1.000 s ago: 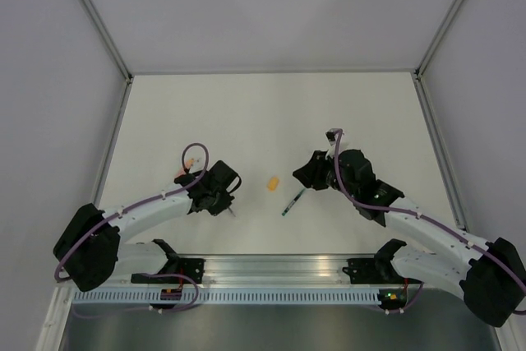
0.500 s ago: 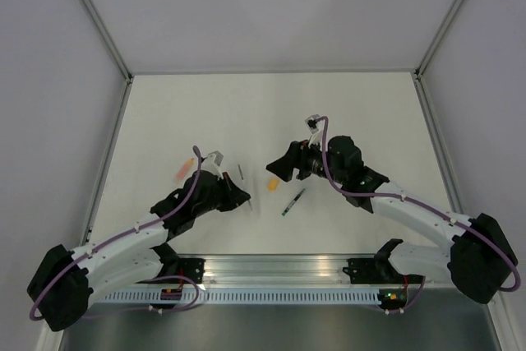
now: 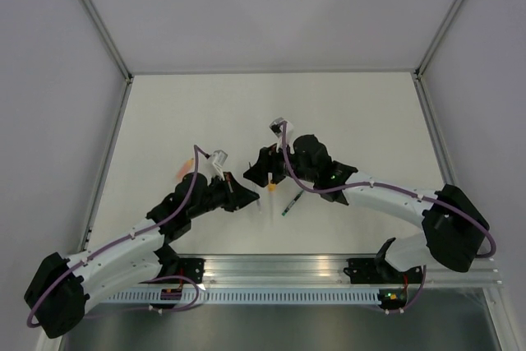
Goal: Insert the pens into the pen caps
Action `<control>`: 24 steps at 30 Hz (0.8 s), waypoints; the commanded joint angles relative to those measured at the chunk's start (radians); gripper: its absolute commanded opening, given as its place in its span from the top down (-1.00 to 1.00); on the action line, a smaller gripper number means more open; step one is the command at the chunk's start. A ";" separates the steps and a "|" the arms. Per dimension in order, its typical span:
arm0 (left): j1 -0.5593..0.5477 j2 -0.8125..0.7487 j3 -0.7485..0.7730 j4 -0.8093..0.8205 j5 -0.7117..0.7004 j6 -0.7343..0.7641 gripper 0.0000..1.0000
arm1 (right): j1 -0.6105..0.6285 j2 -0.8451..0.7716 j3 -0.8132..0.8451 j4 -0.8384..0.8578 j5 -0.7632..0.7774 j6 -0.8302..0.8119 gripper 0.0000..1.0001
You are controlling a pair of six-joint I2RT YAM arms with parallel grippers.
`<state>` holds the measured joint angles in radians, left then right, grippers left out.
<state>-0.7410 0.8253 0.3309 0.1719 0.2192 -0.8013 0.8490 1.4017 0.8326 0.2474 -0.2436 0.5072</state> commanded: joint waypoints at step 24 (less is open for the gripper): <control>0.000 0.064 0.023 0.135 0.126 0.129 -0.22 | 0.045 -0.021 -0.001 0.073 0.093 0.114 1.00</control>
<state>-0.7418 0.8639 0.3168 0.2695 0.3210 -0.7261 0.8948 1.4292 0.8368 0.2565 -0.1585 0.5873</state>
